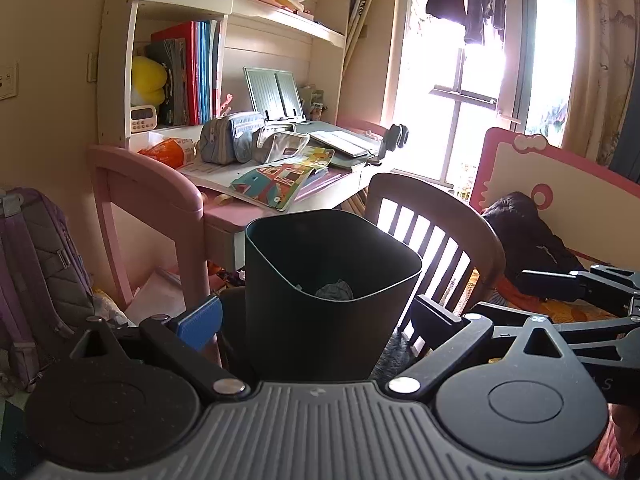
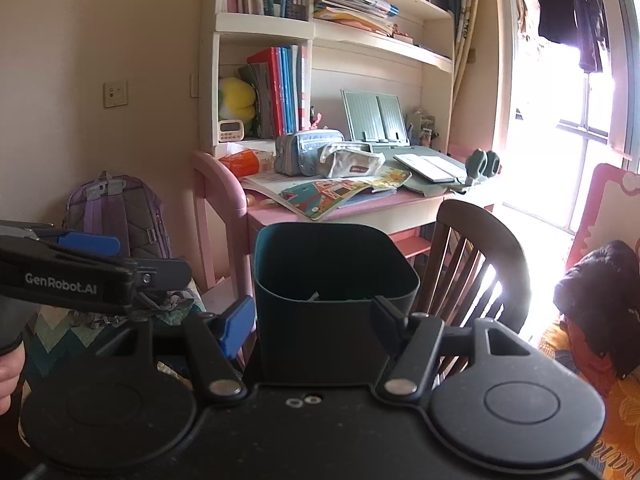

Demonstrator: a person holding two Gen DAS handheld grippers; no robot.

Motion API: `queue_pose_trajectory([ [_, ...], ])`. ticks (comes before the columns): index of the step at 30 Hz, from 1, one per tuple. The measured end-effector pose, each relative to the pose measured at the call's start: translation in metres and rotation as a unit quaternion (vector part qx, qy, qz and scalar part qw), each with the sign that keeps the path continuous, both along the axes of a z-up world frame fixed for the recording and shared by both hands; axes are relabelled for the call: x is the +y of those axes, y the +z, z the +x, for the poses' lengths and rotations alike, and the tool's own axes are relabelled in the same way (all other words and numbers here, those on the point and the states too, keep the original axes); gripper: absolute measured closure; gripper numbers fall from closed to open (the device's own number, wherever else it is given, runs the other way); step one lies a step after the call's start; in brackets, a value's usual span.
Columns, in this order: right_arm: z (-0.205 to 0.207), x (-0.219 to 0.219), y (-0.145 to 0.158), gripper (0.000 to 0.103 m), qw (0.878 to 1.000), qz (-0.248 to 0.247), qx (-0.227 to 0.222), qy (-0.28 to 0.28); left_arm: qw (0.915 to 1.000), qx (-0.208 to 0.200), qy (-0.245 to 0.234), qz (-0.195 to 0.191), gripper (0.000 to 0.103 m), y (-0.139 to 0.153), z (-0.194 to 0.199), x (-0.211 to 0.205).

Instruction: Collect trash

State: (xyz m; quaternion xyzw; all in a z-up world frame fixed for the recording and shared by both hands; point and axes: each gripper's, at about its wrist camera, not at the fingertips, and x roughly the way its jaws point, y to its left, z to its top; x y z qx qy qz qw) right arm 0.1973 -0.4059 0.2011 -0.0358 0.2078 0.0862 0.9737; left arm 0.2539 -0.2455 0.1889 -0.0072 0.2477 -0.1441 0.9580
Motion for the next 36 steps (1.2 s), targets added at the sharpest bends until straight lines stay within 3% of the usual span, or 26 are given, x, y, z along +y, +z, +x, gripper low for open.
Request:
queue_pose_trajectory([
  [36, -0.0053, -0.0079, -0.0013, 0.038, 1.0, 0.015, 0.003, -0.002, 0.9996, -0.016, 0.006, 0.023, 0.002, -0.009, -0.0019, -0.003],
])
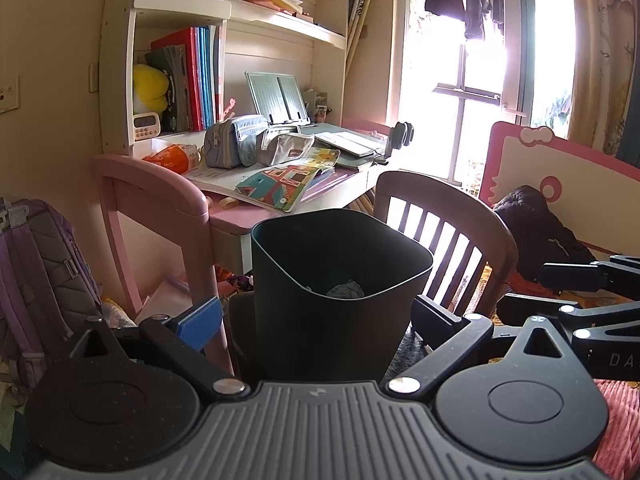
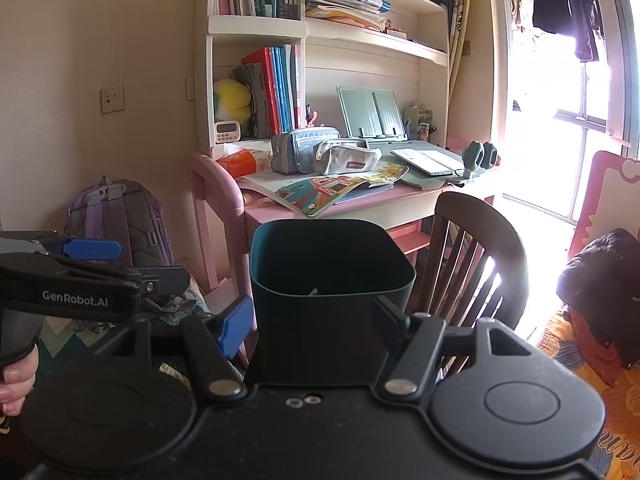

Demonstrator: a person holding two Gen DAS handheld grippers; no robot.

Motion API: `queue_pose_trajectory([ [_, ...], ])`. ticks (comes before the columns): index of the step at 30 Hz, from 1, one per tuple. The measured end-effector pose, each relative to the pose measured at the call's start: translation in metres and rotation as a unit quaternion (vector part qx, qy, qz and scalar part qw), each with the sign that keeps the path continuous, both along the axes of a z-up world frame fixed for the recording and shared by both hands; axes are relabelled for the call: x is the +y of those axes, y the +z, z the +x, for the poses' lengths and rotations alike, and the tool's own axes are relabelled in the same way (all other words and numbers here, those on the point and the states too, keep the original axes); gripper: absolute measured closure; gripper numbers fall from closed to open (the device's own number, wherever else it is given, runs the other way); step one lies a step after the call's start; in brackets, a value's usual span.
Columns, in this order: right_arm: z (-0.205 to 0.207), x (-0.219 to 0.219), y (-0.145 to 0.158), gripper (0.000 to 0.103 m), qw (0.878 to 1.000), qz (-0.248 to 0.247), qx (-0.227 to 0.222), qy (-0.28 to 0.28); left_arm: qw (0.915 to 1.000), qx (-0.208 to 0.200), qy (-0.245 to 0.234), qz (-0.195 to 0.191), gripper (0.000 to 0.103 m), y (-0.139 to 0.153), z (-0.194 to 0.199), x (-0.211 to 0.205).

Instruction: Collect trash

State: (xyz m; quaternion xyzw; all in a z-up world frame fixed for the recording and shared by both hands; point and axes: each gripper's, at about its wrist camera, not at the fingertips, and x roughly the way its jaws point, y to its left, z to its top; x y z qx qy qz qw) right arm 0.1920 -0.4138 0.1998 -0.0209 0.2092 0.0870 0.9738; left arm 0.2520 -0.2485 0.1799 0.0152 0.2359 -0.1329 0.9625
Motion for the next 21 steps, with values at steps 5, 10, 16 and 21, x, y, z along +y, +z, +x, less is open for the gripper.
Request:
queue_pose_trajectory([
  [5, -0.001, 0.0, 0.0, 0.038, 1.0, 0.0, 0.001, 0.0, 1.0, 0.0, -0.001, 0.0, 0.002, 0.0, -0.001, -0.001],
  [10, -0.001, 0.0, 0.0, 0.038, 1.0, 0.0, 0.002, 0.001, 1.0, 0.0, -0.003, -0.005, 0.002, -0.001, -0.001, -0.001],
  [16, -0.002, 0.0, -0.004, 0.038, 1.0, 0.004, 0.005, -0.002, 0.9999, 0.005, -0.011, -0.005, 0.002, -0.006, 0.0, -0.002],
  [21, -0.002, 0.002, -0.007, 0.038, 1.0, 0.006, 0.009, 0.0, 0.9998, 0.011, -0.011, -0.008, 0.002, -0.01, -0.002, 0.0],
])
